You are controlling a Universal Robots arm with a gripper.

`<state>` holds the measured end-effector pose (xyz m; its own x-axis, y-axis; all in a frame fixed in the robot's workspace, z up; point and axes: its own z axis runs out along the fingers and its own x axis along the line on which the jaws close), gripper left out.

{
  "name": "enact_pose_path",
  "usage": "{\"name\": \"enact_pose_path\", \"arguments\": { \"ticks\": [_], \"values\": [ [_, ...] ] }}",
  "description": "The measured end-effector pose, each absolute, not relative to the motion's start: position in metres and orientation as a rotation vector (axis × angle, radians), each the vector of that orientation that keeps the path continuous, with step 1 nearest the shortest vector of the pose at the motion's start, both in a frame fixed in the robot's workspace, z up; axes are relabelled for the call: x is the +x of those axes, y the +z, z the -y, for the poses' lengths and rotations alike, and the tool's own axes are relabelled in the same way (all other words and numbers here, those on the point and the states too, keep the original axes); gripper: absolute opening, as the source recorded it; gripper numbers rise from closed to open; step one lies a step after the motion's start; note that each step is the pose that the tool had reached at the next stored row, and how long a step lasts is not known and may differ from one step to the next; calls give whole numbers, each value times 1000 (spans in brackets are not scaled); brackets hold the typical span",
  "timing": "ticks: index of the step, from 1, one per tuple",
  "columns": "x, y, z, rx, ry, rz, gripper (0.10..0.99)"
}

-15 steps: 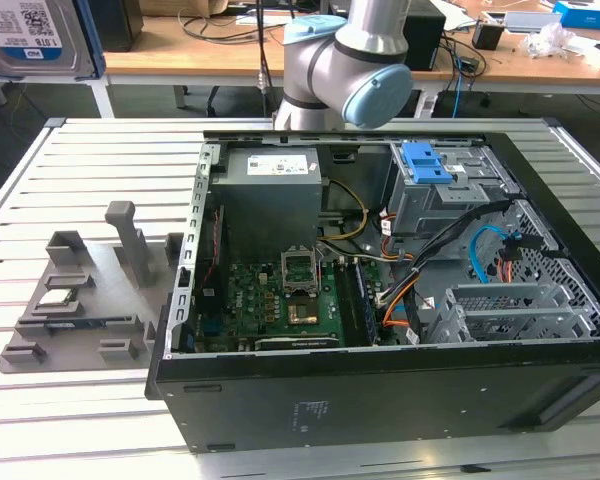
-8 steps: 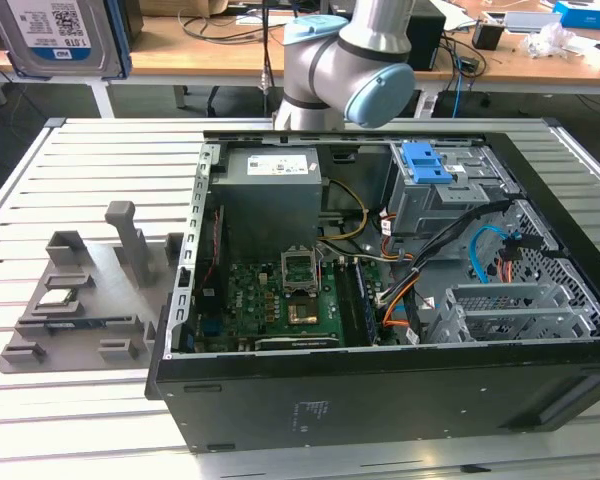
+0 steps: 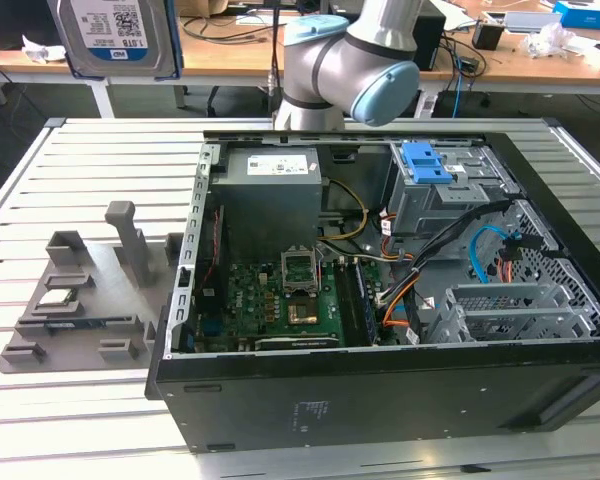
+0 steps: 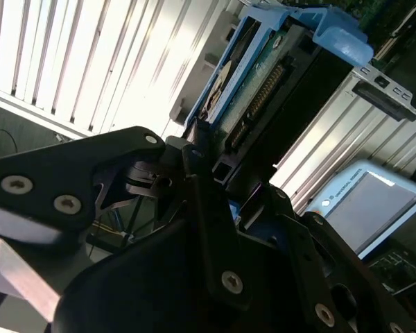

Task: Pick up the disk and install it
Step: 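Pick up the disk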

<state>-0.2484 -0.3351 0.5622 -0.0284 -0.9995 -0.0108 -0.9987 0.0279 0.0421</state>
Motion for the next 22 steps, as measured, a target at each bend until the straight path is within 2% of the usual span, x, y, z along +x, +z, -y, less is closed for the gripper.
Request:
{"name": "enact_pose_path", "arguments": {
  "ticks": [22],
  "values": [
    [-170, 562, 333, 2171, -55, 2234, 365]
  ]
}}
